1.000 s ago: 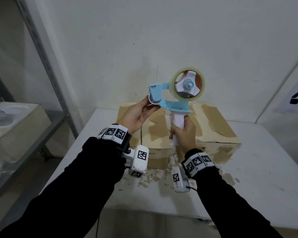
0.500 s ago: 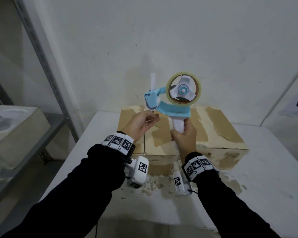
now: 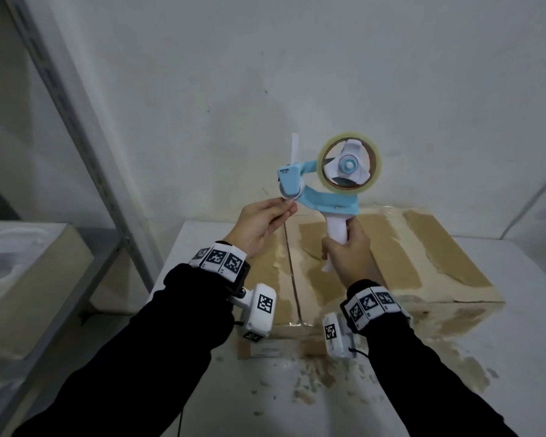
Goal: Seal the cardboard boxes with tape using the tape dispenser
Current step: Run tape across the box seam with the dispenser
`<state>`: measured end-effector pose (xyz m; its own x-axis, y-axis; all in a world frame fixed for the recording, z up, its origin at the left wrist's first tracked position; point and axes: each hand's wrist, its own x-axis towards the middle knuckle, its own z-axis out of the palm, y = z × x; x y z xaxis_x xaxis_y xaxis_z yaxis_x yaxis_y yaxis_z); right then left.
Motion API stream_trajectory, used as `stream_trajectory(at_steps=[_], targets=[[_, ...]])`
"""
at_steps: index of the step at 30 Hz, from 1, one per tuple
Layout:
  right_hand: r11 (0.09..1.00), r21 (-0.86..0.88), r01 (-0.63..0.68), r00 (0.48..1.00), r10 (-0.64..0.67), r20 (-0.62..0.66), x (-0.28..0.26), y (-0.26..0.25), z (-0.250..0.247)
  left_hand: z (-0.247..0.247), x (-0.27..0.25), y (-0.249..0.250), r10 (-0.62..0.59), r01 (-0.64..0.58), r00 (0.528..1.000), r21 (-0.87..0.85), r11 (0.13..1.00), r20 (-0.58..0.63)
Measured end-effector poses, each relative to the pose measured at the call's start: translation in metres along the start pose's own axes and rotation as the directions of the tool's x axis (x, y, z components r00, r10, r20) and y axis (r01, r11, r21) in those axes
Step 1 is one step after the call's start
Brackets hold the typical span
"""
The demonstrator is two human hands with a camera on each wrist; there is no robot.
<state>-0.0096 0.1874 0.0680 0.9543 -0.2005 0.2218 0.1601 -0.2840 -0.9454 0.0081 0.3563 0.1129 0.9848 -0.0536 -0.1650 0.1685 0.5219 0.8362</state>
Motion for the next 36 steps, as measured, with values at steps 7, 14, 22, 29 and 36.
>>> stream_trajectory(at_steps=[7,14,22,29,36], targets=[[0.991,0.136,-0.014,0.999,0.02,-0.046,0.01,0.005,0.035,-0.024,0.026,0.01,-0.047,0.045,0.997,0.027,0.999,0.059],[0.97,0.235,-0.056,0.998,0.063,-0.019,0.03,0.012,0.047,-0.026,0.055,0.014,-0.115,0.115,0.993,-0.001,0.993,0.006],[0.951,0.277,-0.137,0.989,0.147,-0.015,0.067,0.035,0.044,-0.009,0.093,0.015,-0.159,0.159,0.987,0.023,0.987,0.016],[0.963,0.238,-0.124,0.991,0.107,0.084,0.101,0.036,0.021,-0.01,0.128,0.023,-0.18,0.192,0.981,0.189,0.963,-0.076],[0.962,0.244,-0.12,0.989,0.096,0.11,0.113,0.045,0.034,-0.016,0.132,0.023,-0.286,0.286,0.958,-0.042,0.957,-0.011]])
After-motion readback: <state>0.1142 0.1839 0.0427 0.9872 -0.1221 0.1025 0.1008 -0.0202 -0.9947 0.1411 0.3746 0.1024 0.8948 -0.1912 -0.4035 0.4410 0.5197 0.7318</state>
